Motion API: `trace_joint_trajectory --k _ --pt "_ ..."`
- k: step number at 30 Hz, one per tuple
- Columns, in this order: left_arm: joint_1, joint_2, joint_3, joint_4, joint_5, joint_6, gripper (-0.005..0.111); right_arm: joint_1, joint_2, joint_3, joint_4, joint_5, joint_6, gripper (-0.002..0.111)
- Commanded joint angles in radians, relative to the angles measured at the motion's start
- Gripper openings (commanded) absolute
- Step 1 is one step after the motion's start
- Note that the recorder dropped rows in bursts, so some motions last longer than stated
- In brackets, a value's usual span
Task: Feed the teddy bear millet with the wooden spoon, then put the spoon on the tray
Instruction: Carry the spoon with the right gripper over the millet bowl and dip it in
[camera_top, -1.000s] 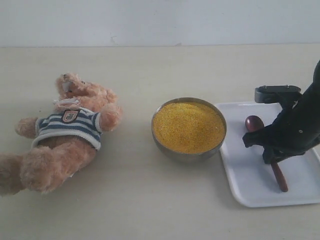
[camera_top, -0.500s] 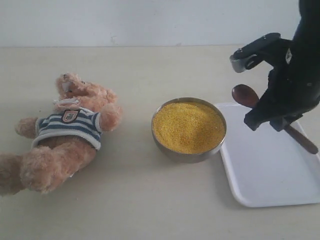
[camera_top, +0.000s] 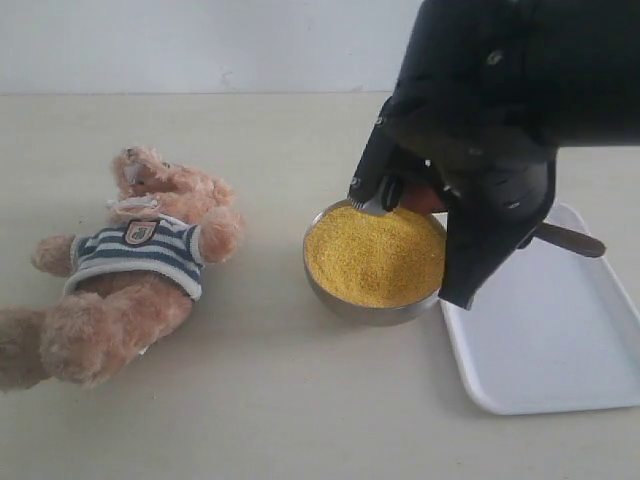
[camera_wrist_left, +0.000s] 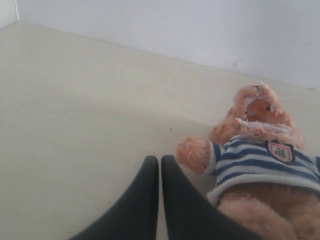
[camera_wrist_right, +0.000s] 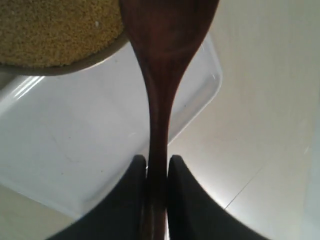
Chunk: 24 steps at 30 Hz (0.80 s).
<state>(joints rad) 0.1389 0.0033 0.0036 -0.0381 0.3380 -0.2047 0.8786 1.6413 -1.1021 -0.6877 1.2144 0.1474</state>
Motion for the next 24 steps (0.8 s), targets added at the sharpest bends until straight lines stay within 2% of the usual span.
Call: trace_joint_trajectory --k 1,10,24 --pt "0.002 -0.003 -0.004 0.003 -0.008 0.003 0.004 0.031 0.069 -0.008 -0.115 0.007 0.000 0.000" --pt "0.002 -0.003 -0.004 0.003 -0.008 0.003 0.004 0.031 0.145 -0.043 -0.190 0.007 -0.030 0.000" --pt "0.002 -0.003 -0.004 0.003 -0.008 0.003 0.004 0.029 0.207 -0.085 -0.173 0.007 -0.121 0.000"
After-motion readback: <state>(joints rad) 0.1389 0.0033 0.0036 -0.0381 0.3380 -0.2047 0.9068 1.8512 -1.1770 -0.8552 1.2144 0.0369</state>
